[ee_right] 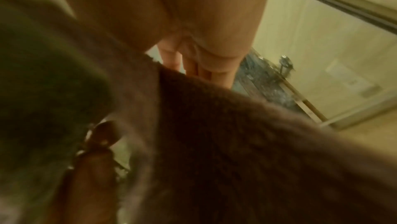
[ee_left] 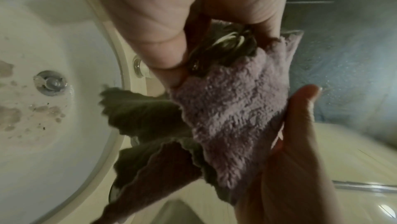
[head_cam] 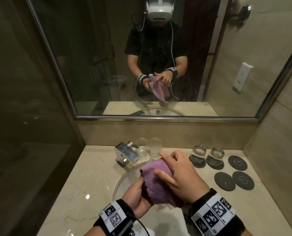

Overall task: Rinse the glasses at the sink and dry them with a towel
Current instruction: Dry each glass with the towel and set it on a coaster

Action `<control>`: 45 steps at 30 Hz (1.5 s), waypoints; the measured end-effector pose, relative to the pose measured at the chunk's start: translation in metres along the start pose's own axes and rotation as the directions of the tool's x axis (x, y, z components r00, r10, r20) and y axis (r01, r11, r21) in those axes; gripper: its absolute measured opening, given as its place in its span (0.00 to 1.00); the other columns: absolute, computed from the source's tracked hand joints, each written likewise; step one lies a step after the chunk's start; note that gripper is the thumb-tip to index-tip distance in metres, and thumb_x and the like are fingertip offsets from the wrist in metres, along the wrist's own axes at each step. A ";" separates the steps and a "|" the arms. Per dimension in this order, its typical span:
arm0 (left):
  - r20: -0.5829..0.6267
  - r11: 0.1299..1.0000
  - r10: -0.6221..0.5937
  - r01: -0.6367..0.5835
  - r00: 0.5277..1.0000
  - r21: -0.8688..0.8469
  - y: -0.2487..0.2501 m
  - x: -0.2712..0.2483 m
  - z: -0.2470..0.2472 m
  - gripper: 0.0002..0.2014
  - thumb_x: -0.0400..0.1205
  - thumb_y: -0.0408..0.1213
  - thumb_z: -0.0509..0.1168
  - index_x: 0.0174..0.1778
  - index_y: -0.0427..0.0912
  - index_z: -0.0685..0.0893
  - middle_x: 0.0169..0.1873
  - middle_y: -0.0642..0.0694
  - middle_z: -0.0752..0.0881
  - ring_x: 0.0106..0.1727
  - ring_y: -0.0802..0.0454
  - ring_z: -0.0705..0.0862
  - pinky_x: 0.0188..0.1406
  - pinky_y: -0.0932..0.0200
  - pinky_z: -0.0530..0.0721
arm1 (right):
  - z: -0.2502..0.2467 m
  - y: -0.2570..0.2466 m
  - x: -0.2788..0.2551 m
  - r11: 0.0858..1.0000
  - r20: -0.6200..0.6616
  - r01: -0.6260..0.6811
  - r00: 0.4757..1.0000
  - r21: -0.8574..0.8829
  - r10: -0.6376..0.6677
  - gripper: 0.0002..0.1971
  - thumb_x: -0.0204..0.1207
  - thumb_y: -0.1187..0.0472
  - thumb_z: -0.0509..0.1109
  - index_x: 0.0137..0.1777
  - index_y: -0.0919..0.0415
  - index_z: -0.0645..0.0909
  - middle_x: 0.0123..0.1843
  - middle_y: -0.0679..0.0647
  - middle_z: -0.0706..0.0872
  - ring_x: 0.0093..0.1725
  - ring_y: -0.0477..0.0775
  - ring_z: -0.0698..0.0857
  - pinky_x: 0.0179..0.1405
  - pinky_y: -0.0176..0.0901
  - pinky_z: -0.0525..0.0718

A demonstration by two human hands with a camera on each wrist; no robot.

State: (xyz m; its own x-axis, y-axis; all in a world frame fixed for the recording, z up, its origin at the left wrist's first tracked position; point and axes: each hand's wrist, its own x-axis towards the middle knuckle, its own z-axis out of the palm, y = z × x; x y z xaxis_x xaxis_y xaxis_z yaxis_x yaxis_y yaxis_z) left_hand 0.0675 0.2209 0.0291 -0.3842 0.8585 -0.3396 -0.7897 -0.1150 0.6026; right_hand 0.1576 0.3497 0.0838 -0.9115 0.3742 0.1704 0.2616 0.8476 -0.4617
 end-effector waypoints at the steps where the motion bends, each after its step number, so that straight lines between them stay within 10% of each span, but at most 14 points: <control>1: -0.001 1.000 0.007 -0.007 1.000 -0.004 0.001 0.000 0.000 0.23 0.82 0.45 0.56 0.53 0.33 0.91 0.58 0.30 0.87 0.54 0.38 0.89 0.56 0.37 0.87 | 0.000 -0.002 -0.001 0.993 -0.071 0.012 0.997 0.121 -0.003 0.41 0.67 0.20 0.49 0.73 0.43 0.73 0.49 0.44 0.73 0.50 0.42 0.73 0.54 0.32 0.72; 4: -0.001 0.998 0.057 -0.057 0.998 0.032 0.009 -0.002 0.002 0.24 0.87 0.47 0.52 0.58 0.35 0.89 0.59 0.30 0.87 0.55 0.37 0.89 0.53 0.35 0.85 | -0.001 -0.004 -0.010 0.927 -0.205 0.026 0.977 0.375 0.055 0.21 0.66 0.34 0.69 0.48 0.49 0.85 0.41 0.40 0.84 0.43 0.38 0.82 0.44 0.30 0.78; 9: -0.005 0.981 0.118 -0.116 0.993 0.153 0.027 -0.004 -0.001 0.31 0.74 0.52 0.68 0.71 0.39 0.80 0.66 0.30 0.82 0.60 0.36 0.85 0.47 0.42 0.89 | -0.006 -0.006 -0.019 0.910 -0.011 0.105 0.994 0.400 -0.110 0.20 0.69 0.50 0.78 0.63 0.45 0.84 0.61 0.28 0.82 0.63 0.27 0.76 0.59 0.18 0.70; 13: -0.015 0.926 0.132 -0.118 0.991 0.360 0.036 -0.001 0.005 0.30 0.73 0.46 0.70 0.67 0.31 0.80 0.56 0.29 0.87 0.50 0.38 0.87 0.38 0.52 0.87 | -0.006 0.002 -0.020 0.813 0.143 0.007 0.983 0.583 -0.111 0.13 0.70 0.63 0.80 0.54 0.52 0.89 0.49 0.31 0.89 0.51 0.31 0.85 0.48 0.23 0.77; 19: 0.073 0.854 0.194 -0.205 0.978 0.479 0.046 -0.006 0.023 0.19 0.73 0.43 0.74 0.53 0.32 0.85 0.39 0.40 0.90 0.36 0.45 0.90 0.27 0.56 0.86 | -0.007 0.004 -0.012 0.636 0.234 -0.117 0.967 0.762 -0.103 0.11 0.71 0.72 0.76 0.53 0.71 0.86 0.47 0.67 0.91 0.48 0.66 0.90 0.55 0.58 0.88; 23: 0.108 0.531 0.367 -0.303 0.924 0.791 0.058 -0.005 0.019 0.24 0.62 0.51 0.79 0.50 0.44 0.86 0.41 0.47 0.90 0.39 0.52 0.89 0.38 0.53 0.87 | 0.002 0.009 -0.013 0.424 0.267 -0.195 0.956 0.884 -0.117 0.14 0.72 0.75 0.73 0.57 0.78 0.79 0.47 0.80 0.85 0.43 0.70 0.88 0.45 0.54 0.88; 26: 0.184 0.293 0.438 -0.333 0.880 0.896 0.061 -0.002 0.011 0.27 0.62 0.58 0.78 0.55 0.54 0.84 0.48 0.47 0.90 0.50 0.48 0.89 0.53 0.43 0.87 | 0.003 0.006 -0.016 0.331 0.211 -0.166 0.972 0.929 -0.104 0.11 0.72 0.78 0.71 0.53 0.72 0.81 0.43 0.61 0.89 0.37 0.60 0.87 0.35 0.42 0.84; 32: -0.011 0.812 -0.004 0.009 1.000 0.583 0.068 -0.009 0.020 0.34 0.75 0.62 0.67 0.63 0.33 0.76 0.41 0.39 0.88 0.25 0.46 0.82 0.18 0.62 0.80 | 0.006 0.003 -0.011 0.553 0.087 -0.044 0.995 0.832 -0.051 0.09 0.72 0.72 0.74 0.50 0.64 0.89 0.46 0.51 0.92 0.48 0.46 0.90 0.50 0.38 0.86; 34: 0.069 0.802 0.110 -0.129 0.992 0.583 0.067 -0.010 0.020 0.34 0.69 0.57 0.76 0.60 0.35 0.76 0.37 0.43 0.87 0.26 0.50 0.81 0.19 0.63 0.79 | 0.006 0.005 -0.010 0.487 0.108 -0.082 0.994 0.870 -0.026 0.07 0.72 0.72 0.74 0.49 0.68 0.89 0.45 0.57 0.92 0.45 0.49 0.90 0.46 0.36 0.86; 39: 0.298 0.367 0.307 -0.401 0.904 0.840 0.068 -0.008 0.015 0.28 0.74 0.46 0.77 0.67 0.52 0.72 0.54 0.48 0.85 0.41 0.52 0.87 0.39 0.54 0.86 | 0.000 0.002 -0.007 0.103 0.202 -0.201 0.979 0.974 -0.001 0.12 0.70 0.68 0.73 0.51 0.74 0.83 0.33 0.58 0.86 0.27 0.49 0.83 0.23 0.35 0.79; 43: 0.077 0.762 0.120 -0.142 0.990 0.632 0.074 -0.012 0.026 0.22 0.76 0.52 0.66 0.63 0.46 0.76 0.48 0.35 0.82 0.27 0.47 0.82 0.21 0.60 0.81 | 0.002 0.004 -0.005 0.206 0.184 -0.185 0.983 0.961 0.021 0.07 0.72 0.75 0.72 0.48 0.79 0.82 0.40 0.72 0.88 0.37 0.64 0.91 0.39 0.48 0.89; 45: 0.072 0.713 0.179 -0.180 0.981 0.677 0.075 -0.010 0.024 0.19 0.78 0.52 0.68 0.59 0.45 0.79 0.44 0.38 0.83 0.28 0.49 0.83 0.23 0.60 0.81 | 0.002 0.005 -0.005 0.164 0.214 -0.217 0.976 0.962 0.038 0.07 0.72 0.75 0.71 0.49 0.79 0.83 0.43 0.75 0.87 0.41 0.71 0.89 0.45 0.55 0.90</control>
State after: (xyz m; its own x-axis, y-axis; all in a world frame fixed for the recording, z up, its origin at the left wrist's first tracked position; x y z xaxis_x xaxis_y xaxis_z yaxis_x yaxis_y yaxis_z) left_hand 0.0239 0.2154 0.0946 -0.4841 0.8576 -0.1736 -0.1703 0.1022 0.9801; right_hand 0.1624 0.3509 0.0787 -0.9476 0.3173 -0.0371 -0.0646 -0.3041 -0.9504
